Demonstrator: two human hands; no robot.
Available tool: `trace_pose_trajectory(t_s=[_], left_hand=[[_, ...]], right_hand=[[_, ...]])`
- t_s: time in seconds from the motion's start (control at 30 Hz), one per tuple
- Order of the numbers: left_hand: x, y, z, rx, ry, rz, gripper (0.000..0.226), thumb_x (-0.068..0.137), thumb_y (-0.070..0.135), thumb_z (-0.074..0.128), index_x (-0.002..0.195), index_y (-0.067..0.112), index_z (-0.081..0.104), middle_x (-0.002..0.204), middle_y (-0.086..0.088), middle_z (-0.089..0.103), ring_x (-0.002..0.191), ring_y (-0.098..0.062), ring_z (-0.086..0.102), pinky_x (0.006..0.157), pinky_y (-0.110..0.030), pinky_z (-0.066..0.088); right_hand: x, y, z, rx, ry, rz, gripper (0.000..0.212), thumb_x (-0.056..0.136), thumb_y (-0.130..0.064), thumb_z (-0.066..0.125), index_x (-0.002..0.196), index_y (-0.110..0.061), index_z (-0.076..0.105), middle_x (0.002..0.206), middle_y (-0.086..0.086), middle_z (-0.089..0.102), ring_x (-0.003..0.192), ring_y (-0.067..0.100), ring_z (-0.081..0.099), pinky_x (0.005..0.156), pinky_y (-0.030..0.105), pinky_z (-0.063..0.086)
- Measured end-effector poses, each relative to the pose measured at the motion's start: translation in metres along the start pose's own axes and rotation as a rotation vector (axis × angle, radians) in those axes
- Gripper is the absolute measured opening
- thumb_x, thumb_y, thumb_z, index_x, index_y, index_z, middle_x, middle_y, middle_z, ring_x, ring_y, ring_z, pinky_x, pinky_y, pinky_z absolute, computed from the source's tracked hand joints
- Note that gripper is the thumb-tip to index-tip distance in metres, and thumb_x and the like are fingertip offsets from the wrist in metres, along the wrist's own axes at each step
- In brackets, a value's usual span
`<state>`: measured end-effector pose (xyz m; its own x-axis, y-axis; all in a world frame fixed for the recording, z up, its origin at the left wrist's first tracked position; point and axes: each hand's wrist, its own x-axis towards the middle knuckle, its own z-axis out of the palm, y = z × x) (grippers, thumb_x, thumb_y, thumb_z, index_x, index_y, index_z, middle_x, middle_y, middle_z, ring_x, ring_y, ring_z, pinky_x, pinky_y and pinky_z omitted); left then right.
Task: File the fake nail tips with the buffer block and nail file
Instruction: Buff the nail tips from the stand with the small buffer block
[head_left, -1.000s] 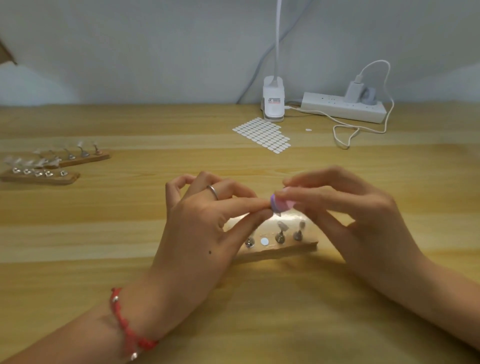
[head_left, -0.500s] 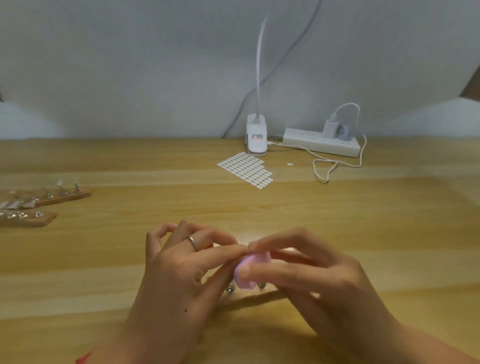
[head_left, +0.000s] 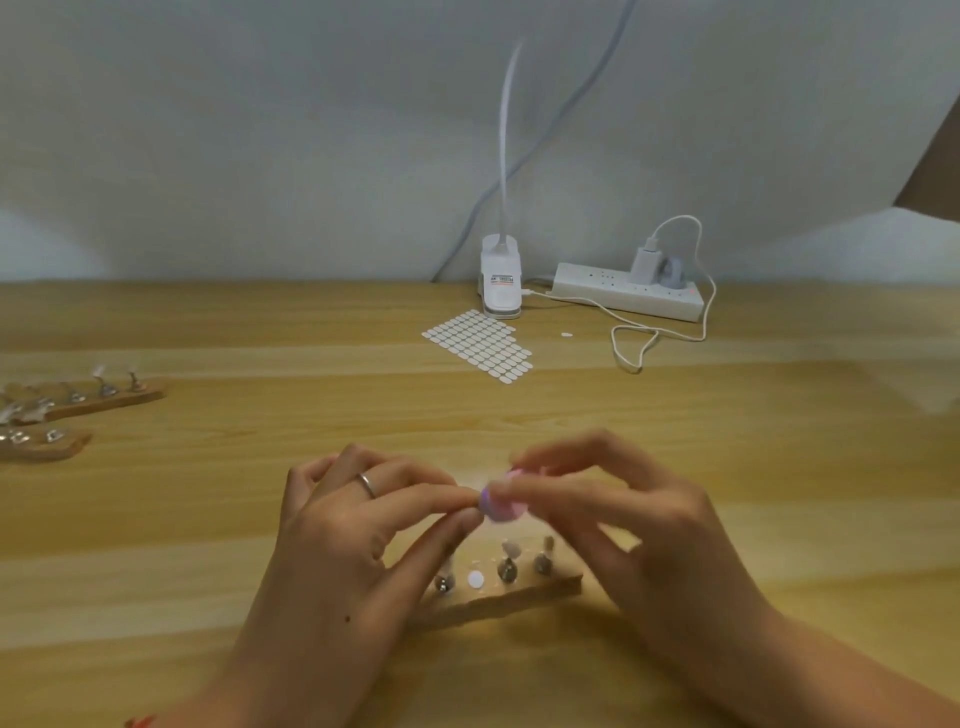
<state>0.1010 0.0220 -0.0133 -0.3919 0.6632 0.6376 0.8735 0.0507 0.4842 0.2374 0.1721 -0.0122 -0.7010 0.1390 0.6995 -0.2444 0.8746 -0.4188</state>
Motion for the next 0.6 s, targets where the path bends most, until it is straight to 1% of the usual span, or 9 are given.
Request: trace_pose_trajectory(t_s=[0.1, 0.17, 0.23, 0.3, 0.33, 0.43, 0.47, 0.53, 0.6], left_hand=[[0.000, 0.003, -0.001, -0.004, -0.022, -0.012, 0.022, 0.085, 0.043, 0.052, 0.091, 0.036, 0.072, 0.088, 0.028, 0.062, 0.093, 0.004, 0.052, 0.082, -0.030, 0.030], [0.000, 0.003, -0.002, -0.026, -0.030, -0.034, 0.022, 0.087, 0.043, 0.052, 0.091, 0.036, 0.072, 0.088, 0.028, 0.064, 0.093, 0.003, 0.053, 0.084, -0.029, 0.033], [0.000, 0.004, -0.003, -0.097, -0.036, -0.064, 0.022, 0.088, 0.043, 0.053, 0.093, 0.036, 0.073, 0.089, 0.027, 0.066, 0.094, 0.000, 0.055, 0.085, -0.030, 0.037], [-0.001, 0.006, -0.004, -0.199, -0.070, -0.087, 0.021, 0.088, 0.044, 0.055, 0.094, 0.038, 0.074, 0.091, 0.025, 0.067, 0.098, -0.005, 0.056, 0.084, -0.033, 0.042], [-0.001, 0.007, -0.004, -0.260, -0.094, -0.107, 0.021, 0.088, 0.045, 0.055, 0.094, 0.038, 0.074, 0.091, 0.023, 0.068, 0.099, -0.007, 0.056, 0.084, -0.031, 0.042], [-0.001, 0.007, -0.005, -0.460, -0.156, -0.197, 0.020, 0.085, 0.048, 0.056, 0.088, 0.041, 0.074, 0.085, 0.016, 0.068, 0.096, -0.012, 0.058, 0.083, -0.016, 0.040], [0.000, 0.007, -0.005, -0.512, -0.171, -0.220, 0.022, 0.084, 0.049, 0.056, 0.085, 0.038, 0.074, 0.084, 0.013, 0.069, 0.094, -0.012, 0.059, 0.082, -0.016, 0.040], [0.001, 0.006, -0.006, -0.584, -0.205, -0.243, 0.028, 0.083, 0.048, 0.056, 0.084, 0.029, 0.076, 0.084, 0.009, 0.070, 0.092, -0.014, 0.061, 0.082, -0.018, 0.041], [0.001, 0.006, -0.006, -0.608, -0.229, -0.240, 0.027, 0.084, 0.046, 0.056, 0.084, 0.028, 0.077, 0.082, 0.007, 0.070, 0.090, -0.014, 0.061, 0.081, -0.017, 0.042]], right_hand=[[-0.002, 0.001, 0.002, 0.035, -0.013, -0.031, 0.029, 0.093, -0.003, 0.063, 0.111, -0.023, 0.075, 0.111, 0.003, 0.063, 0.091, 0.006, 0.066, 0.075, 0.014, 0.051], [-0.001, 0.005, -0.001, 0.019, -0.009, -0.025, 0.026, 0.093, -0.007, 0.066, 0.110, -0.025, 0.074, 0.110, 0.002, 0.064, 0.093, 0.006, 0.066, 0.076, 0.013, 0.050], [0.006, 0.013, -0.009, -0.070, 0.059, 0.029, 0.029, 0.088, -0.010, 0.070, 0.110, -0.029, 0.071, 0.106, -0.002, 0.067, 0.097, 0.002, 0.064, 0.081, 0.016, 0.051], [0.011, 0.016, -0.018, -0.077, 0.116, 0.057, 0.030, 0.088, -0.018, 0.070, 0.115, -0.029, 0.065, 0.110, -0.008, 0.066, 0.101, -0.002, 0.062, 0.084, 0.019, 0.052], [0.012, 0.015, -0.019, -0.058, 0.123, 0.036, 0.029, 0.089, -0.021, 0.069, 0.116, -0.029, 0.065, 0.113, -0.009, 0.065, 0.104, -0.002, 0.062, 0.086, 0.019, 0.052], [0.007, 0.005, -0.013, 0.011, 0.077, -0.089, 0.026, 0.092, -0.012, 0.061, 0.115, -0.022, 0.069, 0.115, 0.002, 0.064, 0.108, 0.006, 0.064, 0.089, 0.020, 0.051], [0.005, 0.003, -0.012, 0.030, 0.058, -0.130, 0.026, 0.092, -0.008, 0.060, 0.112, -0.021, 0.070, 0.115, 0.005, 0.064, 0.109, 0.011, 0.065, 0.090, 0.024, 0.053], [0.004, 0.002, -0.013, 0.004, 0.021, -0.194, 0.033, 0.090, 0.003, 0.062, 0.112, -0.020, 0.071, 0.116, 0.004, 0.061, 0.111, 0.021, 0.064, 0.090, 0.035, 0.054], [0.004, 0.002, -0.016, -0.076, -0.005, -0.231, 0.038, 0.088, 0.007, 0.063, 0.115, -0.019, 0.068, 0.121, 0.002, 0.057, 0.112, 0.025, 0.062, 0.089, 0.041, 0.054]])
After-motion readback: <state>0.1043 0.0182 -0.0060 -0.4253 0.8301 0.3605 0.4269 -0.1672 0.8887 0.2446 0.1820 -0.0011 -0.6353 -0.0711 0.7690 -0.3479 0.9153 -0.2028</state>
